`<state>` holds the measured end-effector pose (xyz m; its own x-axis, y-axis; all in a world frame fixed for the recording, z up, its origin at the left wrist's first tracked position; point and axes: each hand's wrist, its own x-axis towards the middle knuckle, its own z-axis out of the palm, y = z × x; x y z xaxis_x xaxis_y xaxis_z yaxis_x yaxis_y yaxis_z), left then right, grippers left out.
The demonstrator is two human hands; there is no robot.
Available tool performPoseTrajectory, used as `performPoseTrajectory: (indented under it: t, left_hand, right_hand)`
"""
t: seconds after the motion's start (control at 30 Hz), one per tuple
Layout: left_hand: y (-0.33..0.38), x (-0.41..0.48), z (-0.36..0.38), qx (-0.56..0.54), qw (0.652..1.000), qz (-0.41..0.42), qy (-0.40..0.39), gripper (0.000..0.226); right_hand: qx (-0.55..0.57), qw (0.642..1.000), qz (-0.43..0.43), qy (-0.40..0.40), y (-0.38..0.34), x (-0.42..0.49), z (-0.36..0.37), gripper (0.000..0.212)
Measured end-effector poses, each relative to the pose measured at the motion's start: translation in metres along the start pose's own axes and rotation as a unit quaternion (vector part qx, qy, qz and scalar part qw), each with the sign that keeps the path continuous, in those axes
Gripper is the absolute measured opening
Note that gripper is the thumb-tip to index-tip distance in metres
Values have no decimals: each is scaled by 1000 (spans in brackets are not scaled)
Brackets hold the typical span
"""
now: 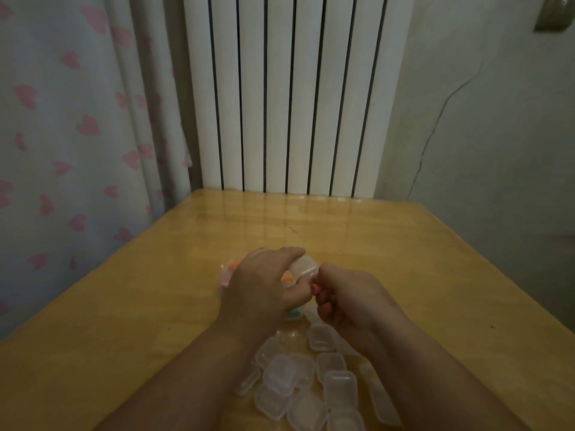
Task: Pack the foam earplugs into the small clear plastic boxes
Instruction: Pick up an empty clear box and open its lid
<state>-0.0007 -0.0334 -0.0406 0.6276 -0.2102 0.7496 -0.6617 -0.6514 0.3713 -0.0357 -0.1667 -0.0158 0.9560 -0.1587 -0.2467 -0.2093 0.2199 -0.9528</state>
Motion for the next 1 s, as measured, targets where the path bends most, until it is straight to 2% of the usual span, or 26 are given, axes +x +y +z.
performPoseTrajectory:
  t: [0.3, 0.4, 0.5, 0.57, 0.63, 0.77, 0.8, 0.87, 0.93, 1.0]
  left_hand:
    - [-3, -3, 10, 16, 998, 52, 31, 36]
    - [-2, -1, 8, 12, 998, 47, 40, 33]
    - [0, 2, 3, -12, 999, 7, 47, 30]
    - [3, 2, -3, -107, 989, -88, 49, 21]
    - [3, 2, -6, -202, 962, -179, 42, 23]
    - [-3, 2, -5, -276, 933, -209, -98, 47]
    - [-3, 1, -5, -274, 931, -202, -133, 49]
    - [-1, 0, -6, -243, 934, -196, -172, 39]
    - [0, 0, -7, -221, 940, -210, -152, 27]
    - [-3, 0, -7, -177, 952, -224, -114, 22]
  right_hand:
    - [44, 998, 51, 5, -4, -1, 0, 23]
    - [41, 997, 60, 1, -2, -2, 2, 28]
    - [28, 998, 61, -12, 2, -2, 6, 31]
    - [11, 999, 49, -15, 0, -3, 4, 24]
    - [-26, 999, 25, -15, -2, -3, 0, 18]
    - [-144, 988, -32, -43, -3, -2, -11, 12]
    - [-162, 985, -46, -49, -2, -2, -12, 11]
    - [-175, 981, -68, -47, 0, -2, -13, 10]
    - [-197, 976, -97, -8, 1, -1, -12, 10]
    - [-169, 973, -148, 51, 0, -2, -11, 8]
